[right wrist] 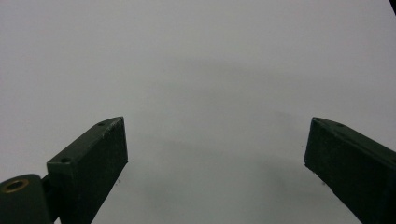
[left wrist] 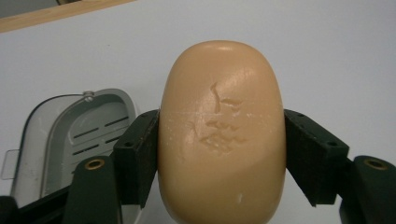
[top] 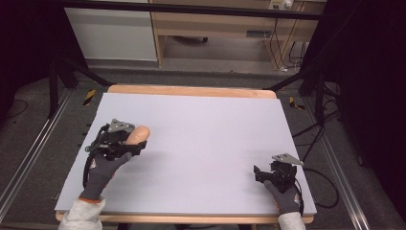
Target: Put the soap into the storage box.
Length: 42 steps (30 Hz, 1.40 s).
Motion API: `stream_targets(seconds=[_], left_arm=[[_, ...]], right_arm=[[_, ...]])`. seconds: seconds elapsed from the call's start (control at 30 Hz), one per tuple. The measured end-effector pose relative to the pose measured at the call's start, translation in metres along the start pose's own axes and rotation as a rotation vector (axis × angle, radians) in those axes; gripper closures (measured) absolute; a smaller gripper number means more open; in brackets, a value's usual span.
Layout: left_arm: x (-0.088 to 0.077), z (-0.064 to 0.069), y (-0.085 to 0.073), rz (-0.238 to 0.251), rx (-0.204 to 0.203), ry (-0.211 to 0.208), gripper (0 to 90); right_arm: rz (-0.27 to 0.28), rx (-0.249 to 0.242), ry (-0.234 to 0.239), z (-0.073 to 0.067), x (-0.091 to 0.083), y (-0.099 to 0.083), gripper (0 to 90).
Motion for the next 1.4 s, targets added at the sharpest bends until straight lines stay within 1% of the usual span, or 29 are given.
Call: stream_targets(seconds=[0.33,0.53,0.67,0.73,0.8,0.83,0.93,0.97,1.17,1.4], left_arm=[[-0.003,-0.023,-0.002,0.008,-0.042,0.05,31.5],[-0.001,-0.036,-0.007,-0.008,-0.07,0.077,31.6],[-0.002,-0.043,-0.009,-0.006,-0.086,0.091,31.6],[-0.001,-0.046,-0.009,-0.003,-0.088,0.1,31.6],[-0.001,-0.048,-0.01,-0.013,-0.086,0.112,31.6],[0.0,-0.049,-0.01,-0.007,-0.089,0.116,31.6],[0.001,-0.052,-0.012,-0.023,-0.088,0.125,31.6],[0.002,-0.053,-0.012,-0.019,-0.094,0.126,31.6],[0.006,-0.059,-0.016,-0.036,-0.098,0.131,31.6],[0.007,-0.065,-0.019,-0.043,-0.115,0.148,31.6]], right_arm=[[-0.001,-0.001,0.0,0.0,0.001,0.0,6.2],[-0.002,-0.001,0.002,0.0,0.001,0.0,6.1],[-0.005,-0.003,0.001,0.0,0.002,0.0,6.1],[-0.005,-0.003,0.0,-0.001,0.002,0.0,6.1],[-0.006,-0.001,0.0,-0.001,0.002,0.0,6.1],[-0.006,-0.001,0.001,-0.001,0.002,0.0,6.1],[-0.006,0.0,0.001,-0.001,0.002,0.0,6.1],[-0.007,-0.001,0.0,-0.001,0.002,0.0,6.1],[-0.007,0.0,0.0,-0.001,0.002,0.0,6.1],[-0.009,0.0,0.0,-0.001,0.002,0.0,6.1]])
Point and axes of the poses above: each handheld gripper's, and its own axes: x roughly forward along the jaws, y roughly out of its top, z roughly to its right, the point moved 3 cm from there along x, roughly forward along the jaws, and after that the axes turned 12 degrees about -y, right-handed, at the moved point
